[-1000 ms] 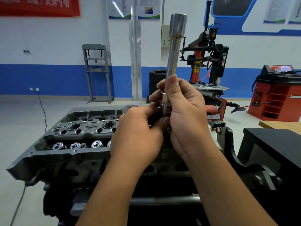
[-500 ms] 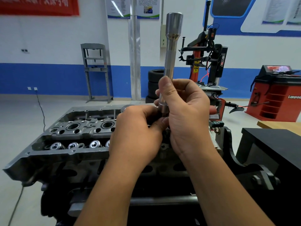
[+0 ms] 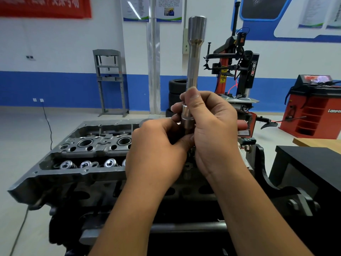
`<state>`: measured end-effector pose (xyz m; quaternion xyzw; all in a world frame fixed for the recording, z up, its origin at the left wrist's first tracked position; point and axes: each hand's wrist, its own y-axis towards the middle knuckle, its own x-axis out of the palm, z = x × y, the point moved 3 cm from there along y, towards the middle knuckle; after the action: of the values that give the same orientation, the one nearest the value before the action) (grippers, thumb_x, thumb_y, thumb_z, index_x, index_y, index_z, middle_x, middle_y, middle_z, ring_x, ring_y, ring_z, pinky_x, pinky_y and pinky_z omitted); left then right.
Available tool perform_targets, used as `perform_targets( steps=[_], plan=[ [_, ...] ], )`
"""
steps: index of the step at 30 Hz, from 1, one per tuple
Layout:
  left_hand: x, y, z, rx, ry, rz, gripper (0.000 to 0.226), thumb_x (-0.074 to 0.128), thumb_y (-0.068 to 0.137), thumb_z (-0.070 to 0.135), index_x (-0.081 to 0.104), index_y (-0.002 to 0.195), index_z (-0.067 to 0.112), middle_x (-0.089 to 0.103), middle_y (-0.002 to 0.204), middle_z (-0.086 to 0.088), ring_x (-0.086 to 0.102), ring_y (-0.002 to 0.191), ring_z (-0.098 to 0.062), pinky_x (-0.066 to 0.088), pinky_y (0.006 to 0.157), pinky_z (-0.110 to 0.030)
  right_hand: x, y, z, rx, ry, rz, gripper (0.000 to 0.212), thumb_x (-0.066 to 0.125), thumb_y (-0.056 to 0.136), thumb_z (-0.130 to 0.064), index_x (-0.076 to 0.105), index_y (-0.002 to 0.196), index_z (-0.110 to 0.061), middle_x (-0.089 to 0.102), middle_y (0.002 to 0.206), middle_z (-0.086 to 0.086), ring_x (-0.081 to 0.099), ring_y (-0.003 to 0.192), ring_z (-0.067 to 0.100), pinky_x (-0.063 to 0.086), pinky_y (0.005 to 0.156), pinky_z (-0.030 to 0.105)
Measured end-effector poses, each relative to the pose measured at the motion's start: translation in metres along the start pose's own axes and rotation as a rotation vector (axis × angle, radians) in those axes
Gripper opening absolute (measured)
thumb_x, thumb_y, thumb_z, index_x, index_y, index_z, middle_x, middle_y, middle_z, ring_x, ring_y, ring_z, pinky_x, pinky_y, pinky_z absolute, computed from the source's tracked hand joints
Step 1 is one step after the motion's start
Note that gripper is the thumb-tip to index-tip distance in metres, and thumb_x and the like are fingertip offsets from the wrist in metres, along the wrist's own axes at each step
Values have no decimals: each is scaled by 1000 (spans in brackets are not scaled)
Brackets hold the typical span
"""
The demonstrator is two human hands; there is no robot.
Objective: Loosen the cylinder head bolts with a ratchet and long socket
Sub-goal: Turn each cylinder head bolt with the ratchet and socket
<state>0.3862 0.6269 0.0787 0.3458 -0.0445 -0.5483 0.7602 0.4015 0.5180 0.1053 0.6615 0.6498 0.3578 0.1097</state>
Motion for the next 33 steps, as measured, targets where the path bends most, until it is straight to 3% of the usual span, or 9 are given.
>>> perform_targets(
  steps=[4,10,15,19,22,25,28,30,33],
  plan=[
    [0,0,1,-10,14,10,12,80,79,47,77,90,44,78,87,20,75,89,-8,62,80,-45,-1,0,-1,3,-5,5,17,71,90,-36,74,78,-24,73,79,7,68,72,20,58,67,33],
    [-1,0,3,23,39,-106,19,71,93,39,76,112,41,77,101,19,73,100,-12,61,87,-48,-3,-1,-1,-61,-50,36,17,86,76,-30,71,71,-25,66,71,2,61,63,14,53,64,28],
    [-1,-2,11,72,26,-195,37,54,85,46,73,116,42,77,104,19,72,105,-13,59,90,-48,-6,0,-1,-89,-59,77,24,92,67,-28,69,66,-32,66,69,-1,64,65,13,54,63,25],
    [0,-1,8,48,-5,-209,34,54,85,43,74,112,39,78,102,14,73,102,-18,59,89,-49,-4,1,-1,-66,-50,45,16,82,82,-31,71,71,-27,68,73,4,64,67,18,56,67,33],
    [-1,0,5,22,-39,-153,26,63,84,41,76,106,38,78,95,17,73,97,-14,60,87,-49,-2,1,1,32,28,-2,21,68,96,-32,74,80,-19,73,77,8,66,70,19,57,66,31],
    [-1,1,-1,0,-35,-73,10,80,87,36,75,92,43,76,89,22,73,91,-8,60,85,-46,0,1,1,71,53,-4,19,69,91,-37,73,85,-19,74,79,8,68,70,20,58,66,34],
    [0,1,0,-14,-1,-69,20,82,84,43,68,83,57,75,92,27,71,90,0,61,86,-44,-2,0,0,17,14,50,15,79,82,-36,71,82,-23,71,78,2,66,67,20,59,67,39],
    [-1,-1,4,3,-35,-97,13,74,78,51,69,85,61,75,94,31,71,91,3,62,86,-43,-3,1,1,-4,0,53,13,79,82,-35,71,79,-26,70,77,1,66,67,19,58,66,37],
    [-2,-2,9,4,-100,-150,30,64,78,48,78,105,43,78,98,24,73,98,-3,61,88,-46,-2,1,2,-5,7,14,14,72,89,-34,73,80,-24,72,77,4,66,69,17,56,66,29]
  ],
)
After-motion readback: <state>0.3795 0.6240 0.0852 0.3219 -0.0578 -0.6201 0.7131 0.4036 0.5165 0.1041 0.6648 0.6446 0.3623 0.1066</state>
